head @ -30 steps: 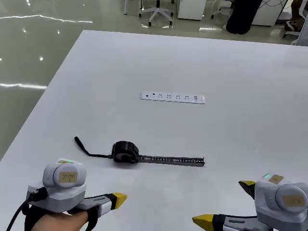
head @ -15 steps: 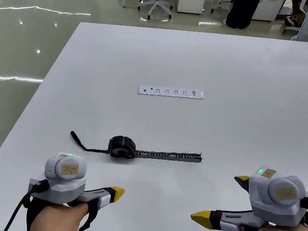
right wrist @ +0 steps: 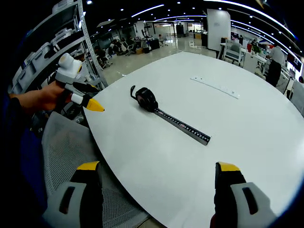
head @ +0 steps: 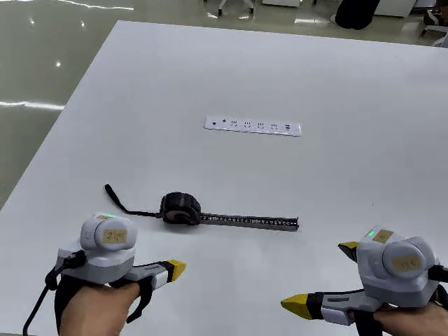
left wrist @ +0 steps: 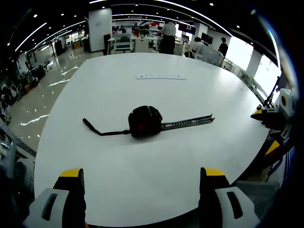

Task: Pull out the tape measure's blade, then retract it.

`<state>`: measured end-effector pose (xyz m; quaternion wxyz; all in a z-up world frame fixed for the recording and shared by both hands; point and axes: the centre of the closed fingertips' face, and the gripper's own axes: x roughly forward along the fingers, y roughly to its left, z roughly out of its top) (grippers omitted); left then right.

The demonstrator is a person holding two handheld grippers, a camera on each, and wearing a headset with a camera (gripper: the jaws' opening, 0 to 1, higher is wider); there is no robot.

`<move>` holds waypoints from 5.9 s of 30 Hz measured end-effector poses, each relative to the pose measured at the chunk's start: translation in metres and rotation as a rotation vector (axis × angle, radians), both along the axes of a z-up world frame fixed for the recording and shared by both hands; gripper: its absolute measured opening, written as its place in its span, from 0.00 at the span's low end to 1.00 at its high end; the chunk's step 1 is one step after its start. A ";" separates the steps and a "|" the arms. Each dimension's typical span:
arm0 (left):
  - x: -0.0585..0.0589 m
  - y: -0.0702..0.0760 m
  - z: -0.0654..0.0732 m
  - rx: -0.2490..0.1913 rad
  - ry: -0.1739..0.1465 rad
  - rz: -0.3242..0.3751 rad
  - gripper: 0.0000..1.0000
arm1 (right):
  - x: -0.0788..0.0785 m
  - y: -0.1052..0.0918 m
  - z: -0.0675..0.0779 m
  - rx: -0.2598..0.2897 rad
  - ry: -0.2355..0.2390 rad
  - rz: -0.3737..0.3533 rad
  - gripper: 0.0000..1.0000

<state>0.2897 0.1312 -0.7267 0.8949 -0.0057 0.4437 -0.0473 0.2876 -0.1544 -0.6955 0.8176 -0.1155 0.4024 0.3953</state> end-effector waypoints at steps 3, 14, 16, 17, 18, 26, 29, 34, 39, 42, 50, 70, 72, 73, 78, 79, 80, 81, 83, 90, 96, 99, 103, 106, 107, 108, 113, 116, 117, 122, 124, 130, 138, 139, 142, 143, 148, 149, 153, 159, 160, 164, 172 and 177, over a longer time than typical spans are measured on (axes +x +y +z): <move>0.002 -0.003 -0.005 0.004 0.011 -0.003 0.98 | 0.007 -0.002 -0.003 0.003 -0.001 0.001 0.95; 0.020 -0.019 -0.013 -0.015 -0.001 0.004 0.97 | 0.025 -0.001 -0.020 -0.026 0.005 0.052 0.92; 0.023 -0.020 -0.013 -0.014 -0.008 0.010 0.97 | 0.027 -0.001 -0.023 -0.031 0.007 0.070 0.91; 0.025 -0.020 -0.013 -0.016 -0.011 0.014 0.97 | 0.028 -0.001 -0.024 -0.033 0.008 0.076 0.90; 0.026 -0.021 -0.014 -0.017 -0.014 0.017 0.97 | 0.030 -0.001 -0.025 -0.036 0.008 0.081 0.89; 0.044 -0.030 -0.027 -0.034 -0.029 0.024 0.95 | 0.042 -0.006 -0.039 -0.061 0.017 0.124 0.86; 0.049 -0.033 -0.030 -0.033 -0.028 0.025 0.95 | 0.044 -0.006 -0.045 -0.074 0.032 0.142 0.85; 0.060 -0.040 -0.032 -0.038 -0.033 0.025 0.94 | 0.050 -0.008 -0.058 -0.088 0.051 0.178 0.84; 0.068 -0.041 -0.037 -0.042 -0.032 0.036 0.91 | 0.057 -0.008 -0.062 -0.096 0.062 0.195 0.82; 0.072 -0.041 -0.041 -0.045 -0.031 0.049 0.91 | 0.064 -0.010 -0.068 -0.107 0.063 0.213 0.82; 0.081 -0.038 -0.044 -0.050 -0.043 0.085 0.88 | 0.081 -0.013 -0.077 -0.150 0.048 0.277 0.74; 0.121 -0.027 -0.052 -0.040 -0.063 0.151 0.82 | 0.129 -0.010 -0.102 -0.229 0.038 0.434 0.64; 0.122 -0.025 -0.055 -0.037 -0.057 0.156 0.82 | 0.133 -0.010 -0.106 -0.243 0.042 0.451 0.63; 0.123 -0.024 -0.056 -0.042 -0.057 0.163 0.81 | 0.134 -0.011 -0.107 -0.248 0.041 0.462 0.62; 0.126 -0.021 -0.061 -0.045 -0.048 0.176 0.79 | 0.140 -0.012 -0.116 -0.270 0.052 0.505 0.60; 0.127 -0.021 -0.062 -0.049 -0.044 0.181 0.79 | 0.139 -0.012 -0.119 -0.278 0.056 0.521 0.59; 0.127 -0.021 -0.062 -0.051 -0.045 0.184 0.79 | 0.140 -0.013 -0.120 -0.284 0.057 0.533 0.58; 0.129 -0.021 -0.062 -0.055 -0.046 0.187 0.78 | 0.141 -0.014 -0.123 -0.291 0.058 0.542 0.58; 0.131 -0.022 -0.063 -0.057 -0.046 0.187 0.77 | 0.142 -0.014 -0.125 -0.300 0.059 0.555 0.58; 0.134 -0.024 -0.068 -0.070 -0.043 0.188 0.75 | 0.145 -0.013 -0.129 -0.306 0.057 0.605 0.50; 0.138 -0.027 -0.069 -0.084 -0.045 0.188 0.72 | 0.146 -0.012 -0.134 -0.297 0.058 0.652 0.45; 0.140 -0.027 -0.071 -0.088 -0.041 0.189 0.70 | 0.148 -0.012 -0.135 -0.297 0.053 0.666 0.41; 0.140 -0.028 -0.071 -0.095 -0.045 0.185 0.68 | 0.148 -0.011 -0.135 -0.296 0.041 0.703 0.32; 0.142 -0.029 -0.072 -0.100 -0.044 0.183 0.67 | 0.147 -0.010 -0.136 -0.289 0.044 0.714 0.28; 0.142 -0.029 -0.072 -0.102 -0.044 0.183 0.66 | 0.147 -0.010 -0.137 -0.295 0.041 0.724 0.28; 0.142 -0.029 -0.072 -0.102 -0.044 0.183 0.65 | 0.149 -0.010 -0.137 -0.296 0.028 0.736 0.26; 0.143 -0.028 -0.073 -0.107 -0.046 0.188 0.64 | 0.148 -0.010 -0.138 -0.304 0.028 0.753 0.20; 0.144 -0.028 -0.073 -0.111 -0.045 0.191 0.64 | 0.148 -0.011 -0.138 -0.312 0.017 0.771 0.18; 0.144 -0.029 -0.074 -0.116 -0.046 0.191 0.63 | 0.148 -0.011 -0.138 -0.311 0.020 0.769 0.18; 0.144 -0.031 -0.074 -0.126 -0.051 0.196 0.61 | 0.146 -0.012 -0.138 -0.318 0.021 0.787 0.13; 0.143 -0.031 -0.074 -0.125 -0.054 0.198 0.61 | 0.146 -0.012 -0.138 -0.324 0.010 0.801 0.13; 0.143 -0.031 -0.074 -0.126 -0.068 0.200 0.61 | 0.147 -0.012 -0.139 -0.334 0.001 0.807 0.13; 0.143 -0.031 -0.073 -0.119 -0.089 0.177 0.60 | 0.147 -0.012 -0.139 -0.343 -0.009 0.812 0.12; 0.143 -0.031 -0.073 -0.117 -0.090 0.175 0.59 | 0.147 -0.012 -0.139 -0.345 -0.012 0.813 0.12; 0.144 -0.030 -0.073 -0.117 -0.094 0.173 0.59 | 0.147 -0.012 -0.139 -0.347 -0.021 0.812 0.11; 0.144 -0.030 -0.073 -0.114 -0.095 0.169 0.58 | 0.146 -0.012 -0.138 -0.347 -0.023 0.812 0.11; 0.143 -0.030 -0.072 -0.108 -0.105 0.168 0.57 | 0.147 -0.010 -0.138 -0.342 -0.034 0.809 0.11; 0.143 -0.030 -0.072 -0.111 -0.103 0.169 0.57 | 0.147 -0.010 -0.138 -0.342 -0.036 0.808 0.11; 0.143 -0.029 -0.072 -0.121 -0.106 0.166 0.57 | 0.147 -0.007 -0.137 -0.342 -0.043 0.811 0.11; 0.143 -0.029 -0.072 -0.130 -0.112 0.156 0.57 | 0.147 -0.003 -0.137 -0.337 -0.044 0.810 0.11; 0.143 -0.029 -0.072 -0.132 -0.113 0.154 0.57 | 0.147 -0.002 -0.137 -0.336 -0.045 0.810 0.11; 0.143 -0.028 -0.072 -0.142 -0.117 0.155 0.57 | 0.147 0.001 -0.137 -0.334 -0.048 0.805 0.11; 0.143 -0.028 -0.071 -0.162 -0.125 0.157 0.57 | 0.147 0.009 -0.137 -0.325 -0.050 0.802 0.11; 0.143 -0.028 -0.071 -0.166 -0.127 0.156 0.57 | 0.147 0.013 -0.138 -0.322 -0.053 0.802 0.11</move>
